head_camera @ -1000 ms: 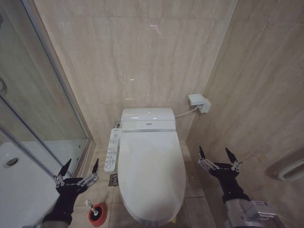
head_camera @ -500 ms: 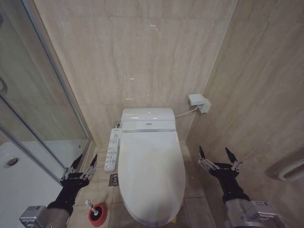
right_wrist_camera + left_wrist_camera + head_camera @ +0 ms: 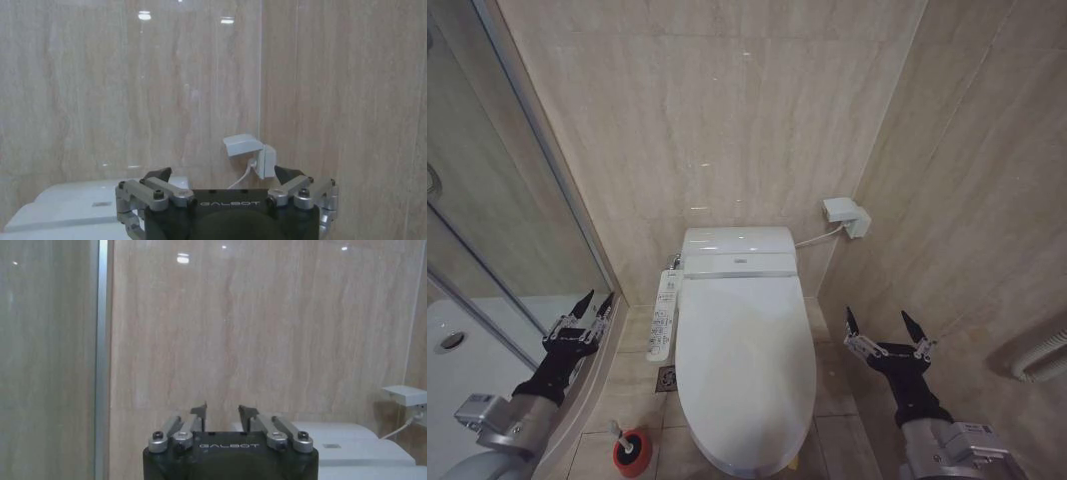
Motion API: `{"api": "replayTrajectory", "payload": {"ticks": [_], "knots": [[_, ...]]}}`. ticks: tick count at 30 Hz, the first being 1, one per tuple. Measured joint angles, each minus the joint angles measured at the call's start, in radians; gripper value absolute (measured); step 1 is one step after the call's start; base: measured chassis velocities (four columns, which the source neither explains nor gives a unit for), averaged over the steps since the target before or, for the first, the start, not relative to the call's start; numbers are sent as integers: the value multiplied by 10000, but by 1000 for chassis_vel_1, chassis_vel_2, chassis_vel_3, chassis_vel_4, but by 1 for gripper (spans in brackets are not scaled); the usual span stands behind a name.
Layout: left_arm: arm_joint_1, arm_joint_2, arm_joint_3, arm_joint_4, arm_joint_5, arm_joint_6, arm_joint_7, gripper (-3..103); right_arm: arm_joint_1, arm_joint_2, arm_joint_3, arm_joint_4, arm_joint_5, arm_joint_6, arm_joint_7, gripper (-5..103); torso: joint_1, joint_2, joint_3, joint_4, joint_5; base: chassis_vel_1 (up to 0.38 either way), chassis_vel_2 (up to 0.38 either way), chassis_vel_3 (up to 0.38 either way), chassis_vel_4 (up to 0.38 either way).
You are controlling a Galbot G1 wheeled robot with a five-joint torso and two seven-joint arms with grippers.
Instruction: Open the toilet lid, clean the toilet bowl with a toilet brush, close the toilet lid, and flush.
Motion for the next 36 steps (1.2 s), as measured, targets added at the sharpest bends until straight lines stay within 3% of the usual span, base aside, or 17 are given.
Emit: {"api": "replayTrajectory", "payload": {"ticks": [3, 4, 11, 12, 19, 36], "knots": [[-232, 217, 108, 524, -209, -286, 247, 43, 0, 0, 0, 0, 0, 0, 0, 100, 0, 0, 0, 2, 1, 0, 0, 0, 0], [-326, 259, 150, 737, -266, -371, 294, 16, 0, 1, 0, 0, 0, 0, 0, 100, 0, 0, 0, -1, 1, 0, 0, 0, 0], [-922, 476, 276, 1780, -578, -718, 679, 16, 0, 0, 0, 0, 0, 0, 0, 100, 0, 0, 0, 1, 0, 0, 0, 0, 0], [-1078, 502, 293, 1982, -662, -807, 807, 0, 0, 1, 0, 0, 0, 0, 0, 100, 0, 0, 0, 0, 2, 0, 0, 0, 0], [-1788, 644, 556, 2848, -1048, -1149, 1176, 0, 0, 1, 0, 0, 0, 0, 0, 100, 0, 0, 0, 2, 1, 0, 0, 0, 0], [-4622, 1590, 2527, 6879, -1395, -2014, 1704, 0, 0, 1, 0, 0, 0, 0, 0, 100, -1, 0, 0, 0, 3, 0, 0, 0, 0]]}}
